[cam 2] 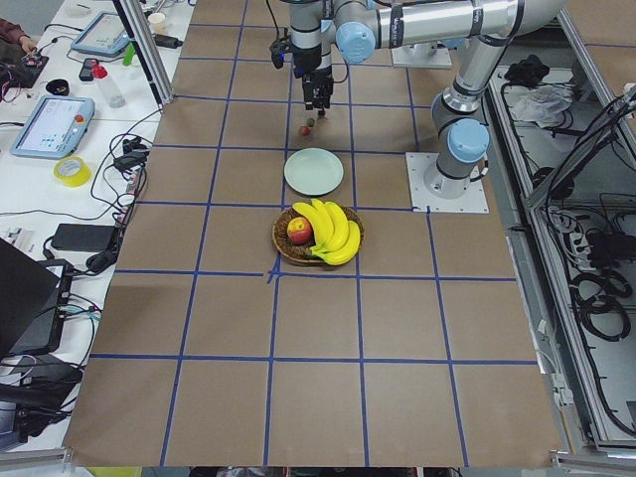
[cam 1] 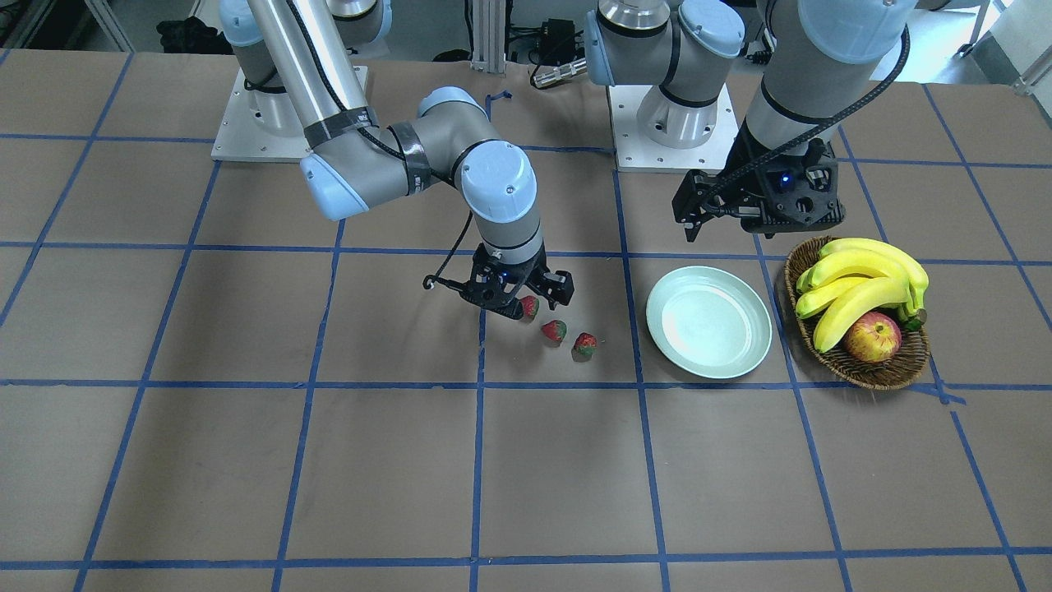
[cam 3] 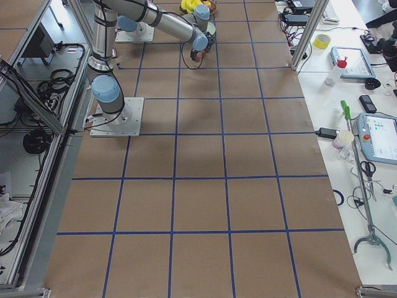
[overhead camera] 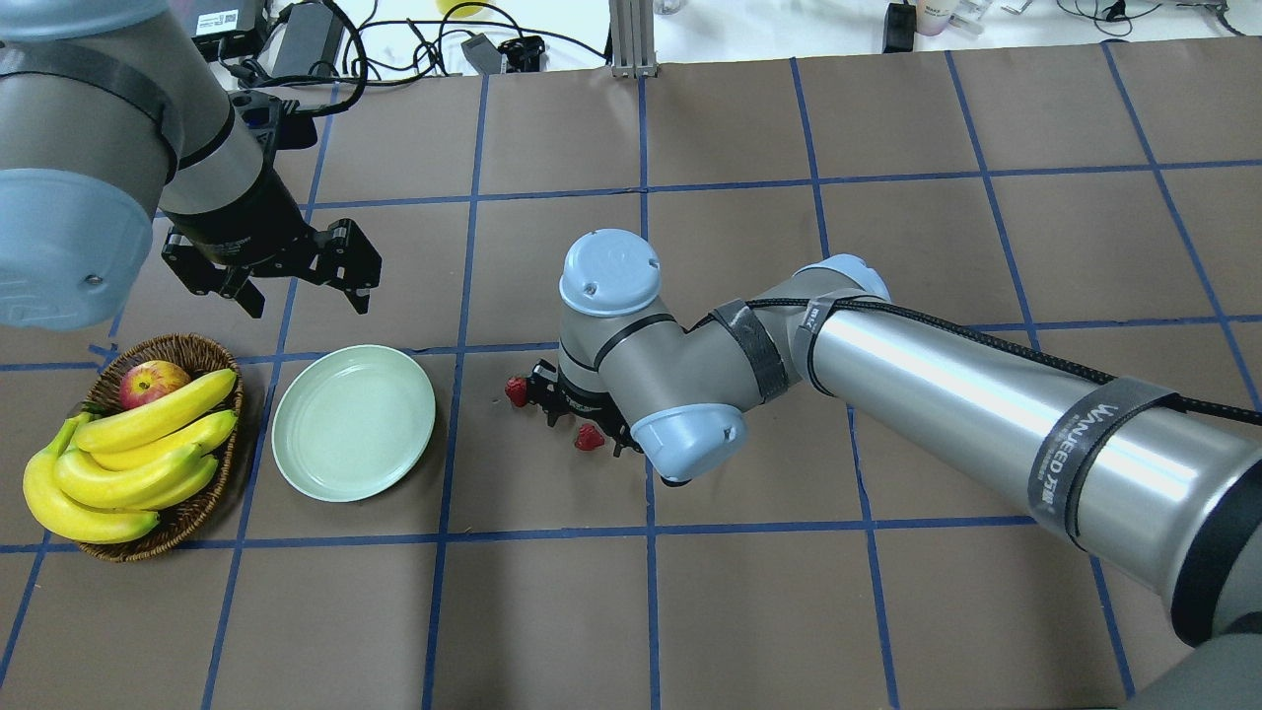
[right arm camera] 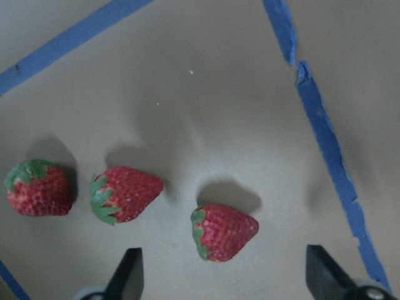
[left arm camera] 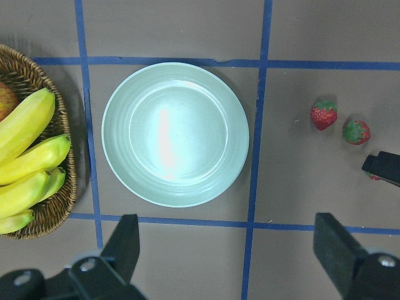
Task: Collect all strawberries into plate
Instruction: 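Carry it with the right gripper next to the other strawberries and release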
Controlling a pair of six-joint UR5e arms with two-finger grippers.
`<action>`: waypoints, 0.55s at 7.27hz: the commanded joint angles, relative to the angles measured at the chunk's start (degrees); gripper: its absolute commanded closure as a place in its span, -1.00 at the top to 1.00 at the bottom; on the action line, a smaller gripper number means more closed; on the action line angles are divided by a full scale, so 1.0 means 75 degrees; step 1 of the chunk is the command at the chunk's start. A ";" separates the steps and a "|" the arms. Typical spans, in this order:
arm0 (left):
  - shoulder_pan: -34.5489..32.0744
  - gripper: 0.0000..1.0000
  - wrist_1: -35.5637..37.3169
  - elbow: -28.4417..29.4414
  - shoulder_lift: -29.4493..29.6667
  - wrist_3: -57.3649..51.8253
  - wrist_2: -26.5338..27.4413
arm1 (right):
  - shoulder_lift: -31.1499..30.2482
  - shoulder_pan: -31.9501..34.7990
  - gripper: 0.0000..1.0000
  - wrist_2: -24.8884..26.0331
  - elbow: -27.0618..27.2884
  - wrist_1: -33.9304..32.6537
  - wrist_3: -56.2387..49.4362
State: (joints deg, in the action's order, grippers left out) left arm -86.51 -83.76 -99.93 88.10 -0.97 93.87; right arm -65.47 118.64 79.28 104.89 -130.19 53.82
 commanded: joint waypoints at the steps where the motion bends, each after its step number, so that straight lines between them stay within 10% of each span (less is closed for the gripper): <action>1: 0.0027 1.00 0.0280 0.0012 0.0042 -0.0010 0.0035 | -0.0583 -0.0266 1.00 0.0592 -0.0041 0.0398 -0.0841; 4: 0.0028 1.00 0.0387 0.0105 0.0065 0.0036 -0.0069 | -0.1895 -0.1962 1.00 0.1264 -0.0273 0.1758 -0.3687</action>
State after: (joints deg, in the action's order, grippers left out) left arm -86.24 -81.11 -99.23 88.49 -0.91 93.88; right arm -75.61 109.03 87.63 103.94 -120.38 34.82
